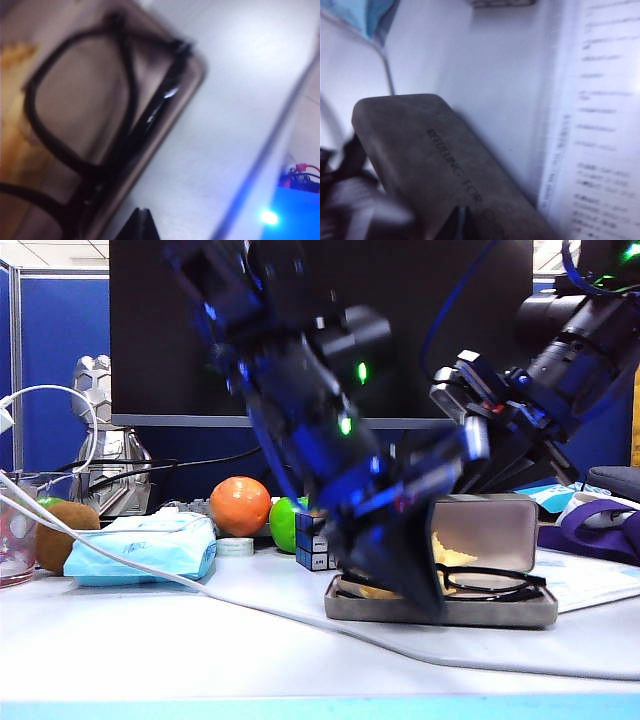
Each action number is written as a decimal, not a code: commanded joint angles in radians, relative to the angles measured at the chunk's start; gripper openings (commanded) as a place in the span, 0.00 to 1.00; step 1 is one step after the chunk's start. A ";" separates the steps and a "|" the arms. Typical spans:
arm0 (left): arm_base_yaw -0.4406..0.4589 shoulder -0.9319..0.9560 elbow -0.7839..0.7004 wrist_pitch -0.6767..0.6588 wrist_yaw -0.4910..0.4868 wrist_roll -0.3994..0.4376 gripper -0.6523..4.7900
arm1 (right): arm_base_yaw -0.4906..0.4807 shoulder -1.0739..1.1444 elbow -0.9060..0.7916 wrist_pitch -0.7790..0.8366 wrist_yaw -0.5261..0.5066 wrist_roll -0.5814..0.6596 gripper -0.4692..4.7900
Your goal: Pick up the glasses, fold the temples of the glasses, place the glasses into the glasses case, and finally close the glasses case.
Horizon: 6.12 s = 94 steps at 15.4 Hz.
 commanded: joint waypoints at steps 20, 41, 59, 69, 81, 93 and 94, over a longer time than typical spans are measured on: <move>-0.003 0.002 0.001 0.192 -0.092 -0.068 0.11 | 0.021 -0.005 0.002 -0.116 -0.028 -0.032 0.08; -0.003 -0.124 0.002 -0.022 -0.114 -0.090 0.11 | 0.021 0.004 0.001 -0.116 -0.032 -0.032 0.08; 0.088 -0.198 -0.155 0.083 -0.102 -0.512 0.11 | 0.021 0.003 0.002 -0.104 -0.051 -0.024 0.08; 0.227 -0.196 -0.318 0.299 0.173 -0.638 0.11 | 0.021 0.003 0.003 -0.034 -0.095 0.022 0.08; 0.196 -0.127 -0.361 0.409 0.174 -0.813 0.11 | 0.040 0.004 0.002 -0.035 -0.091 0.022 0.08; 0.175 -0.175 -0.361 0.298 0.190 -0.831 0.11 | 0.037 0.004 0.002 -0.050 -0.070 0.021 0.08; 0.170 -0.169 -0.361 0.304 0.179 -0.847 0.11 | 0.037 0.004 0.002 -0.052 -0.070 0.021 0.08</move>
